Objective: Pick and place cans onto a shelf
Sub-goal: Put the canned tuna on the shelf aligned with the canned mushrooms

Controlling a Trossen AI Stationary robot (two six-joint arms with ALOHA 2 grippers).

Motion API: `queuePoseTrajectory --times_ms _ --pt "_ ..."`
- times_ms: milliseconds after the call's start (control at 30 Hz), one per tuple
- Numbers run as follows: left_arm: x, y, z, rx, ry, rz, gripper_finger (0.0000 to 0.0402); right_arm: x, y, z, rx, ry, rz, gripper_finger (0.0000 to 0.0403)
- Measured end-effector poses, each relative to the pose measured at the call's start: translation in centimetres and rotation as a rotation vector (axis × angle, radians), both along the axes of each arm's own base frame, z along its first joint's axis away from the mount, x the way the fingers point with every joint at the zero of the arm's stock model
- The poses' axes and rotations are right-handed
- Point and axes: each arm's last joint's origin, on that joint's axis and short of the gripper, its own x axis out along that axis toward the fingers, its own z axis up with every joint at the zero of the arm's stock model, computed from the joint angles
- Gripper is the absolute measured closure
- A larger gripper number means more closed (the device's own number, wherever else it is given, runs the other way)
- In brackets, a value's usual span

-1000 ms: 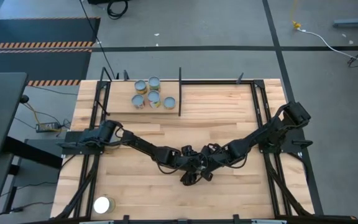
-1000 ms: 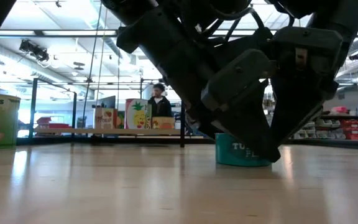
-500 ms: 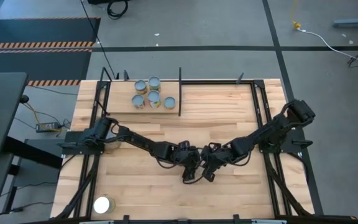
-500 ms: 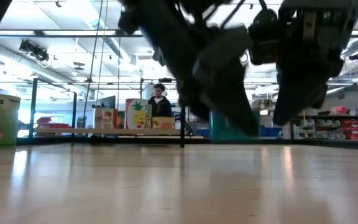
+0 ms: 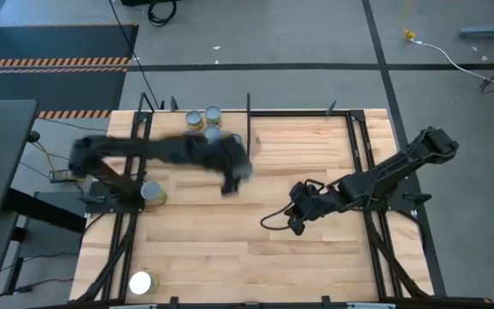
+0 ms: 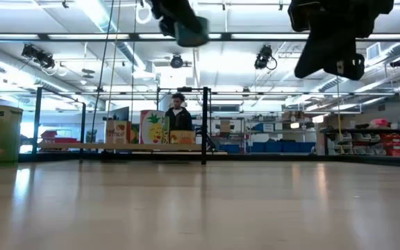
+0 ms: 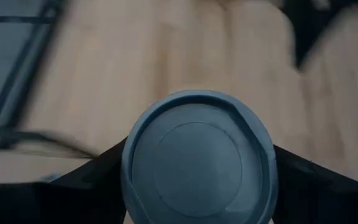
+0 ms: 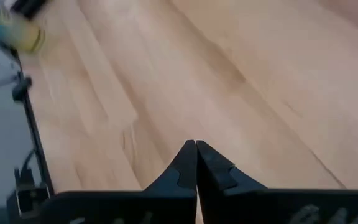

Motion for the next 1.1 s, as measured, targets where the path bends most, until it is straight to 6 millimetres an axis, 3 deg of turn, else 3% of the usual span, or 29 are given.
queuePoseTrajectory --times_ms 100,267,367,533,700,800,1100 --pt "-2.1 5.2 2.2 -0.018 -0.081 0.052 0.0114 0.0 -0.1 0.1 0.003 -0.016 -0.054 0.0402" --pt "-4.1 12.3 1.8 0.016 -0.070 0.096 0.0113 0.6 -0.3 -0.4 0.050 -0.018 -0.136 0.0402" --pt "-4.3 15.9 0.9 0.005 -0.072 0.082 0.0113 0.8 -0.4 -0.6 0.100 -0.018 -0.174 0.0402" --pt "-2.8 20.8 0.6 -0.011 -0.037 0.060 0.0112 1.1 -1.3 -0.5 0.193 0.003 -0.208 0.0402" --pt "-1.3 24.3 -1.6 -0.021 0.064 0.035 0.0112 1.2 -3.0 -0.2 0.190 0.005 -0.234 0.0402" --pt "-1.6 25.9 -3.1 -0.016 0.088 0.042 0.0112 1.4 -4.0 0.0 0.154 -0.002 -0.229 0.0402" --pt "-1.9 28.9 -7.3 -0.019 0.157 0.017 0.0112 1.9 -8.0 0.0 0.032 0.011 -0.198 0.0401"
